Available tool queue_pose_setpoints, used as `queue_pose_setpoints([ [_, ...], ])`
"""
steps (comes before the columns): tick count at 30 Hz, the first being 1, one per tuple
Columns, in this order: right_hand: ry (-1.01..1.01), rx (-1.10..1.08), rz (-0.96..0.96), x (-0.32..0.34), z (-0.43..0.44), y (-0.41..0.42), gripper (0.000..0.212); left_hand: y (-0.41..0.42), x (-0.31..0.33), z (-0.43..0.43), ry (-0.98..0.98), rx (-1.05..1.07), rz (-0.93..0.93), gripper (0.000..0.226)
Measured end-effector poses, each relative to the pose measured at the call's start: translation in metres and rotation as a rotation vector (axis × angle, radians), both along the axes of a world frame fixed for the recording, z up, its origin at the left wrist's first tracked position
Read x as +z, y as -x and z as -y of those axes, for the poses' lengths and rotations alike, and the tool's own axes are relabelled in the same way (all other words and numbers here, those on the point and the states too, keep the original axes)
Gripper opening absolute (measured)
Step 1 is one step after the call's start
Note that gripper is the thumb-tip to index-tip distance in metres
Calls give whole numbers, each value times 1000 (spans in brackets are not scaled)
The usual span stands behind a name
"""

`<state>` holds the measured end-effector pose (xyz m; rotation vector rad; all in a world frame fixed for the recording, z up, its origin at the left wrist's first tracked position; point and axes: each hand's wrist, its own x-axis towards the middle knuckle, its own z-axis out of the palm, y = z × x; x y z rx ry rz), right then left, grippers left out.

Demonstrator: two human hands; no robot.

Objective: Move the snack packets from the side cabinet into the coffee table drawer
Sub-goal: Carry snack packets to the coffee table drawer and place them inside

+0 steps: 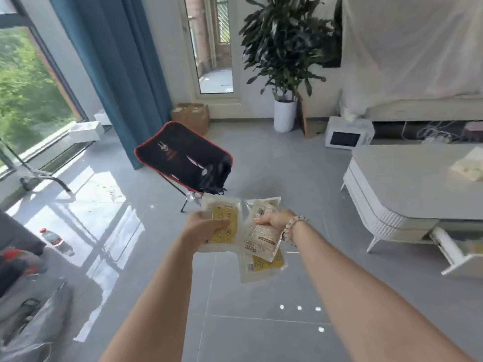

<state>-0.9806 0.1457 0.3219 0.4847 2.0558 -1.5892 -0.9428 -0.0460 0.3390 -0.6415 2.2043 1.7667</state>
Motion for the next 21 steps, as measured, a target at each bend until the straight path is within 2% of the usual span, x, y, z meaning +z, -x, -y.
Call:
queue_pose_setpoints([
  [1,-1,-46,14,-3,-17,2,20,11,-4,-16,5,-51,8,17],
  [4,-18,-169,64,-14,-65,9,40,41,-14,-61,0,-196,36,23],
  [8,-40,-297,77,-18,-126,20,46,85,-30,-121,20,-332,48,34],
  [10,-48,-376,79,-20,-156,26,46,112,-32,-155,37,-419,34,31],
  [13,-41,-528,79,-23,-206,37,66,151,-29,-213,37,-532,27,21],
  [16,-27,-626,88,-33,-262,56,64,188,-28,-276,49,-644,6,19],
  [18,-24,-688,106,-36,-297,62,79,208,-29,-319,48,-702,6,20],
  [19,-28,-730,113,-35,-313,61,78,216,-32,-341,44,-739,11,19],
  [21,-41,-808,112,-28,-338,58,53,225,-38,-384,27,-827,35,18],
])
